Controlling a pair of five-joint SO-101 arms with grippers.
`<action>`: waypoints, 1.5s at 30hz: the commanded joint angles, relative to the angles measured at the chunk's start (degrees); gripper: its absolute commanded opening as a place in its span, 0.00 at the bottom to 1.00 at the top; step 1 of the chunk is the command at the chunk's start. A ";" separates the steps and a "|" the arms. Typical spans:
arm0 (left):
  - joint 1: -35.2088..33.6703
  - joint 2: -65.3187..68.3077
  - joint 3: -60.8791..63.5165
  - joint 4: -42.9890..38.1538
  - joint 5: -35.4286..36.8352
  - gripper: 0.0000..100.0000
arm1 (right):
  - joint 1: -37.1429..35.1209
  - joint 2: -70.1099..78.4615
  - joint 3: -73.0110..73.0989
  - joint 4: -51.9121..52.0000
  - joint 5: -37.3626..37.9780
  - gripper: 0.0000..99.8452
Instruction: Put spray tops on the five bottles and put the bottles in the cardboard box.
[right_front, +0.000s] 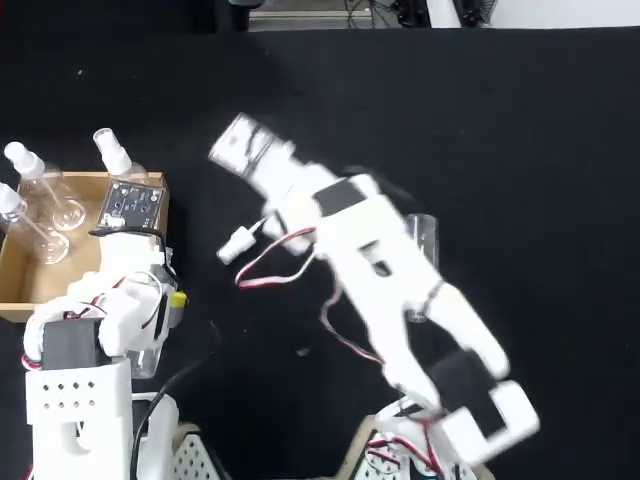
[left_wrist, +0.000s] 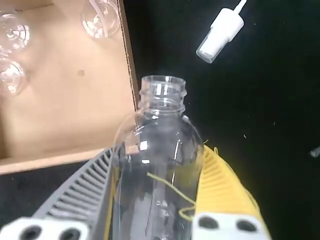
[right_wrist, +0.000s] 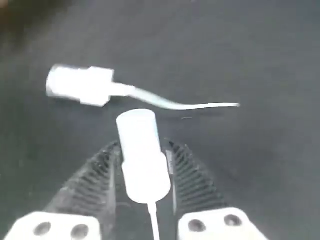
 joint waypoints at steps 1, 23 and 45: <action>6.37 -0.70 -1.19 -6.68 0.62 0.03 | 3.52 -11.47 -8.84 5.27 -6.15 0.03; 23.96 -0.70 28.44 -74.99 0.62 0.03 | 11.52 -22.73 -30.73 2.73 -41.49 0.03; 26.95 -0.62 45.67 -113.32 0.35 0.03 | -0.97 -23.08 -28.18 -9.93 -40.88 0.03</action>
